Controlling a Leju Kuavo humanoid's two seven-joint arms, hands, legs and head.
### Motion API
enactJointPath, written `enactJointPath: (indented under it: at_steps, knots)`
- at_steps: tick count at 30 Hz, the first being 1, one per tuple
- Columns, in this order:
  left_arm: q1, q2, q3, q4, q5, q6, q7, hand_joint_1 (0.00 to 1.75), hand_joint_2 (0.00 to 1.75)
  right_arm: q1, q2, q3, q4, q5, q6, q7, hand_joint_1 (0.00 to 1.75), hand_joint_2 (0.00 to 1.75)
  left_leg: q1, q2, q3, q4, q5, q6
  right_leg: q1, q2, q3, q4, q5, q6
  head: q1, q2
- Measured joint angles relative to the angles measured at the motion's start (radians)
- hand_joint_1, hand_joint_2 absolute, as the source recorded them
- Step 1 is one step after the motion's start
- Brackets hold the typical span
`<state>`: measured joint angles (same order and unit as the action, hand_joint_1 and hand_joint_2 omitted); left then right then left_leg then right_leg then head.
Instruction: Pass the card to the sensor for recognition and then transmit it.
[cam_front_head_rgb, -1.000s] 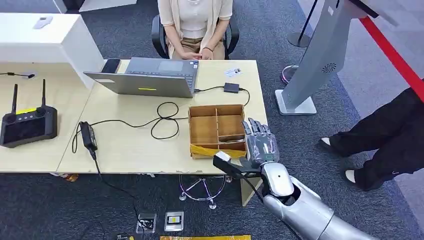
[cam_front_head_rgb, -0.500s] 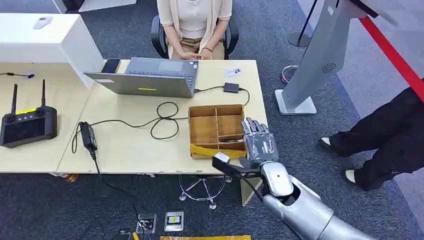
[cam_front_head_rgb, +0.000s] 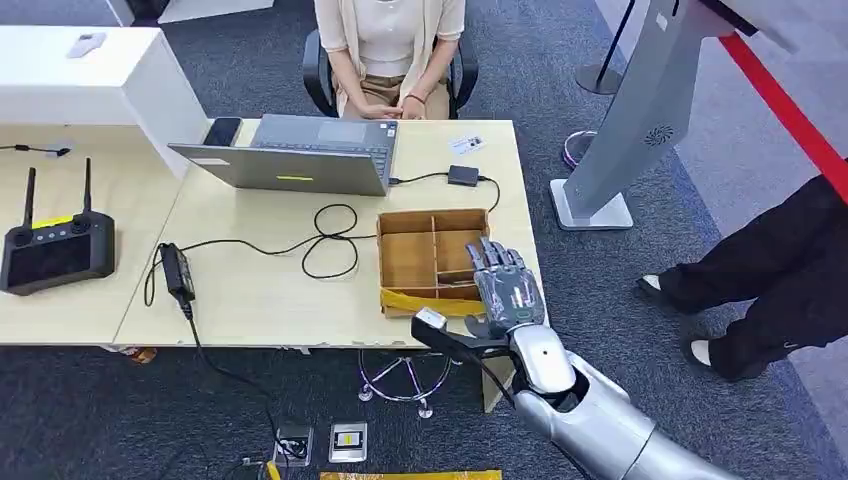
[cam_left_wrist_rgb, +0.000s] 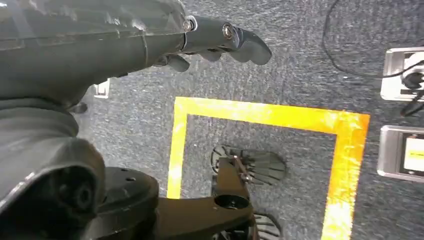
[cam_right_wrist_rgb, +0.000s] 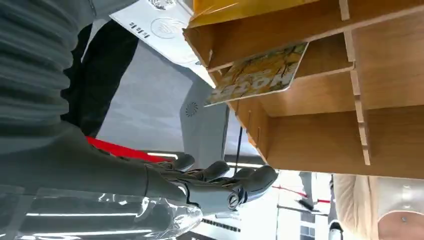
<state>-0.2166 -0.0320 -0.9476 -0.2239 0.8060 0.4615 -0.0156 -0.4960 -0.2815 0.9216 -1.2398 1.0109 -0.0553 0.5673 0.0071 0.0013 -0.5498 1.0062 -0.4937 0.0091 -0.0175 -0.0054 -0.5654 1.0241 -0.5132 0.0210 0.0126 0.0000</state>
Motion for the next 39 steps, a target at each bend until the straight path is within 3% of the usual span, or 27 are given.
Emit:
enactJointPath:
  at_steps: [5,13,39]
  knots:
    - [0.001,-0.010,0.005,0.000,0.041,0.068,-0.068,0.00,0.00,-0.002,0.002,0.000,0.013,-0.011,-0.001,-0.005,0.00,1.75,0.000,0.000,0.000,0.000,0.000,0.000,0.000,0.000,0.000,0.000,0.000,0.000,0.000,0.000]
    - [0.004,-0.025,0.039,0.000,0.075,0.077,-0.132,0.00,0.00,-0.006,0.001,0.000,0.030,-0.027,-0.004,-0.005,0.00,1.75,0.000,0.000,0.000,0.000,0.000,0.000,0.000,0.000,0.000,0.000,0.000,0.000,0.000,0.000]
    - [0.004,-0.030,0.047,-0.017,0.020,0.063,-0.079,0.00,0.00,-0.049,0.002,0.010,0.052,-0.071,-0.019,-0.006,0.00,1.75,0.000,0.000,0.000,0.000,0.000,0.000,0.000,0.000,0.000,0.000,0.000,0.000,0.000,0.000]
